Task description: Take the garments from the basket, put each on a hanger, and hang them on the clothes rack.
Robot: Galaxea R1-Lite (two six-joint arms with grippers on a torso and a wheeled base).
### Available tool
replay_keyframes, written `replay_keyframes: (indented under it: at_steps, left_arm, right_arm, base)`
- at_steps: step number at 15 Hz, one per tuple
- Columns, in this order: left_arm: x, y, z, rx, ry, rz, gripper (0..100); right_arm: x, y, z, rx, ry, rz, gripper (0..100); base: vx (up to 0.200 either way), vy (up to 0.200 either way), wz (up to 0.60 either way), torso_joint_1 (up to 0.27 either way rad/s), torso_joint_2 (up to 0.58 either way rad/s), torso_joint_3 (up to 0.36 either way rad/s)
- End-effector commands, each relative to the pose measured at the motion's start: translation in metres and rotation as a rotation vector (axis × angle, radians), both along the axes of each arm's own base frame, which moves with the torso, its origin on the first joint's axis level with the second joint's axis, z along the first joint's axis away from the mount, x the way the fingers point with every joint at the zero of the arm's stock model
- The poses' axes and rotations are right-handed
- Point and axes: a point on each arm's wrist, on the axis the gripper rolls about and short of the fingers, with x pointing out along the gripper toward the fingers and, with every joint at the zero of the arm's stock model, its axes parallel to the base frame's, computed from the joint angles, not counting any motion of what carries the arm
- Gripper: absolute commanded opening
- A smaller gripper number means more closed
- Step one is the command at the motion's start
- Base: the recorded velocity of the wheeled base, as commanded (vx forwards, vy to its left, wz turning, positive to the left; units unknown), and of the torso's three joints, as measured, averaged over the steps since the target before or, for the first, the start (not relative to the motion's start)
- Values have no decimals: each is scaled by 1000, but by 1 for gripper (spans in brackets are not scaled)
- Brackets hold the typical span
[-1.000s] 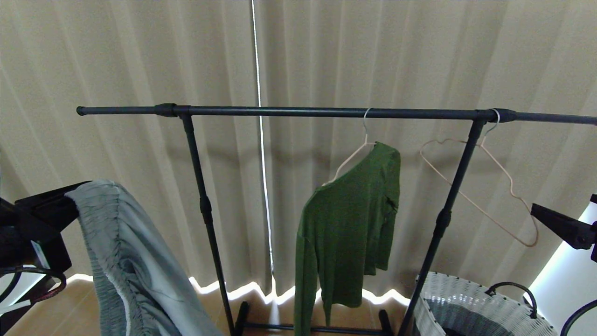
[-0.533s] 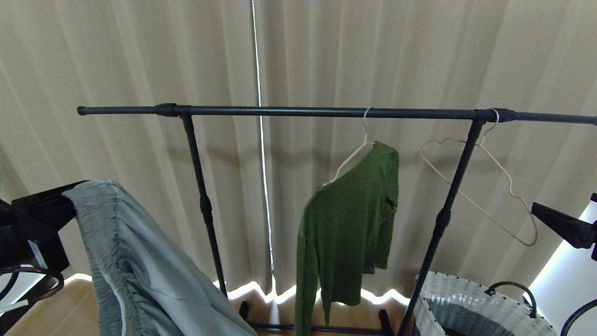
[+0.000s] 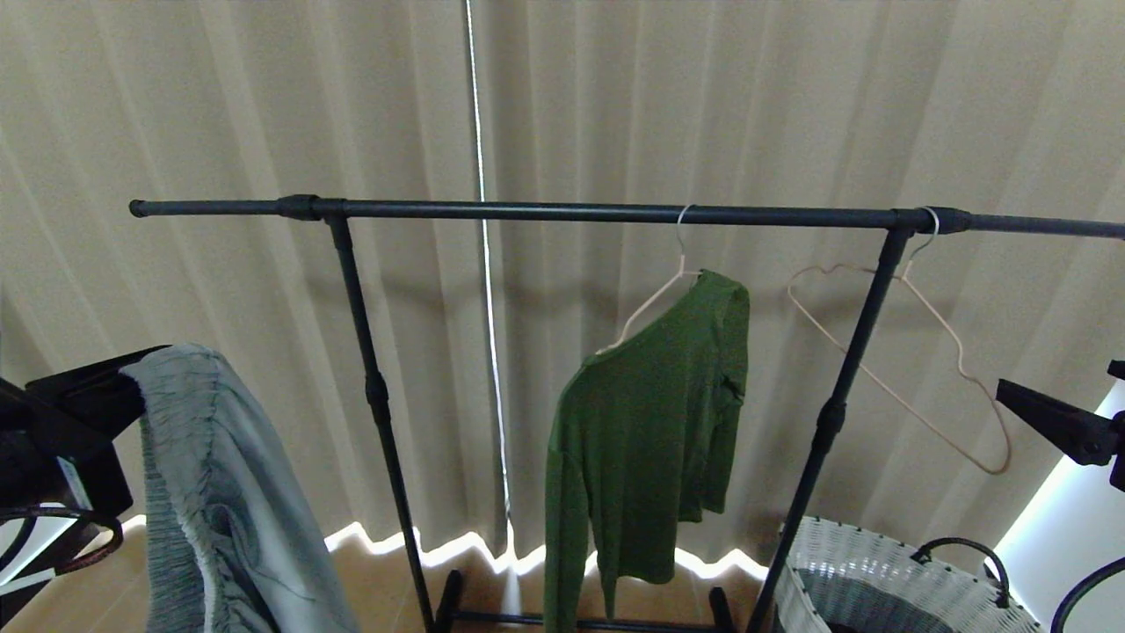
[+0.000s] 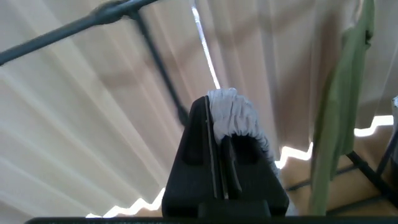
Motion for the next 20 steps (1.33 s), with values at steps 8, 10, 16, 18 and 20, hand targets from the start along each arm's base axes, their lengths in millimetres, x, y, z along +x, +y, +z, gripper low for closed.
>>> replay_keyframes:
  at_steps: [8, 10, 16, 18, 20]
  left_arm:
    - [-4, 0, -1, -1, -7, -4, 0]
    - [-4, 0, -1, -3, -9, -7, 0]
    - [-7, 1, -8, -2, 13, -2, 0]
    - [-6, 1, -9, 0, 16, -2, 0]
    - [-6, 1, -10, 1, 20, -4, 0]
  right_arm:
    - [1, 0, 1, 0, 2, -2, 100]
    - [2, 0, 3, -3, -1, -4, 100]
    - [7, -2, 2, -18, 16, -60, 100]
    - [8, -2, 1, -18, 21, -59, 100]
    - [8, -1, 0, -18, 24, -56, 100]
  base:
    - [0, -75, 0, 3, 1, -1]
    - [0, 0, 0, 0, 0, 0]
    - [0, 0, 0, 0, 0, 0]
    - [200, 0, 0, 5, 2, 5]
    - [200, 0, 0, -7, 0, 12]
